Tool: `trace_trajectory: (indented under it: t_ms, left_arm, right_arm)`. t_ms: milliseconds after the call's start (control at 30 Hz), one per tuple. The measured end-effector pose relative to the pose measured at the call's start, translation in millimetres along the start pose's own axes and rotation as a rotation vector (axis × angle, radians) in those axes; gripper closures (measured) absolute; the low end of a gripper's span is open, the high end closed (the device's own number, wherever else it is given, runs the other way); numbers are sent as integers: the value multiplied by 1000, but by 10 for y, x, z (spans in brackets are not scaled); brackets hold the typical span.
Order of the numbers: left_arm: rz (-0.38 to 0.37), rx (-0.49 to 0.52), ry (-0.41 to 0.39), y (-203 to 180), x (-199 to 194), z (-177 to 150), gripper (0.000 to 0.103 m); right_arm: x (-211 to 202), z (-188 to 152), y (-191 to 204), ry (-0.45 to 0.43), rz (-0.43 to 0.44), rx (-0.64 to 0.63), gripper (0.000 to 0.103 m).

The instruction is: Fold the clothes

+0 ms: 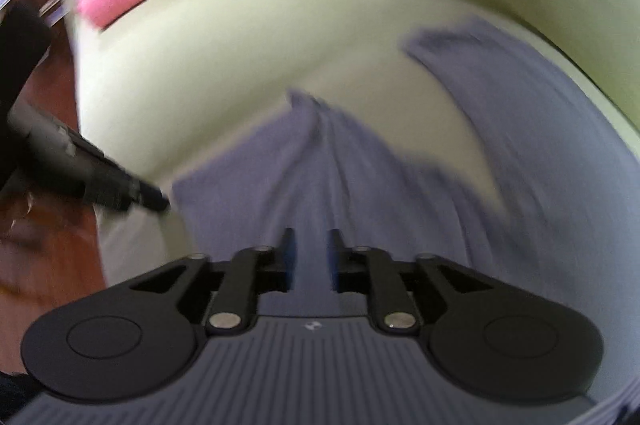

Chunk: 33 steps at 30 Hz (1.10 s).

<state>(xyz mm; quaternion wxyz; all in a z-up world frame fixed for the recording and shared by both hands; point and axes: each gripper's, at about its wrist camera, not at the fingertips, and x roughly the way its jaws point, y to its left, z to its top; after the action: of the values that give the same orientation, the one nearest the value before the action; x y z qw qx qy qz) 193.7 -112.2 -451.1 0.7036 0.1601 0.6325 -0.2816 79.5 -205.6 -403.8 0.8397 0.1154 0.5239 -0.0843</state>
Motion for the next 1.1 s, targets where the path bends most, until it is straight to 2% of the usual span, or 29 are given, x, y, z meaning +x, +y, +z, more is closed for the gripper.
trace_trajectory:
  t_ms: [100,200,267,400,533,600,633,667,700,800,867,900,933,1000,1067,1100]
  left_arm:
    - [-31,99,-16,-382,-32,41,96]
    - [-47,180,-34,-739,-23,41,95]
    - [-48,218,-42,-915,-6,33,95]
    - [-22,283,-54,-1279,122,75,95]
    - [28,337,-55,-1414,171,11,95]
    - [50,385,-57,-1480,180,-30,95]
    - [60,412,-57,-1515,184,-49,95]
    - [65,427,-55,-1530,184,-60,95]
    - [68,450,-41,-1547,196,-68,95]
    - [64,553,27,-1607,254,-100,95]
    - [61,592,58,-1609,273,-122,95]
    - [59,611,73,-1605,282,-133,95]
    - [58,622,82,-1599,287,-137,95]
    - [65,628,91,-1580,285,-139,95]
    - [77,623,88,-1542,264,-144,95]
    - [85,616,85,-1502,242,-149,95]
  right_arm:
    - [-237,-446,-333,64,-112,179,78]
    - [-492,-789,-705,48,-196,340,78]
    - [-702,-1078,-1097,1,-253,532,78]
    - [-852,-1602,-1707,-156,-218,921,72]
    - [-715,-1822,-1932,-253,-176,1081,71]
    - [-651,-1873,-1924,-316,-163,1129,68]
    - [-641,-1884,-1917,-327,-166,1130,78]
    - [-636,-1881,-1913,-324,-166,1123,99]
    - [-630,-1879,-1901,-314,-148,1114,99]
    - [-699,-1876,-1816,-296,-186,1085,99]
    - [-745,-1897,-1777,-284,-179,1081,99]
    - [-737,-1909,-1754,-249,-181,1074,99]
    - [-700,-1912,-1735,-202,-207,1045,96]
    - [-654,-1874,-1729,-191,-226,999,92]
    - [-692,-1811,-1722,-199,-227,1003,61]
    - [-753,-1745,-1674,-214,-264,988,56]
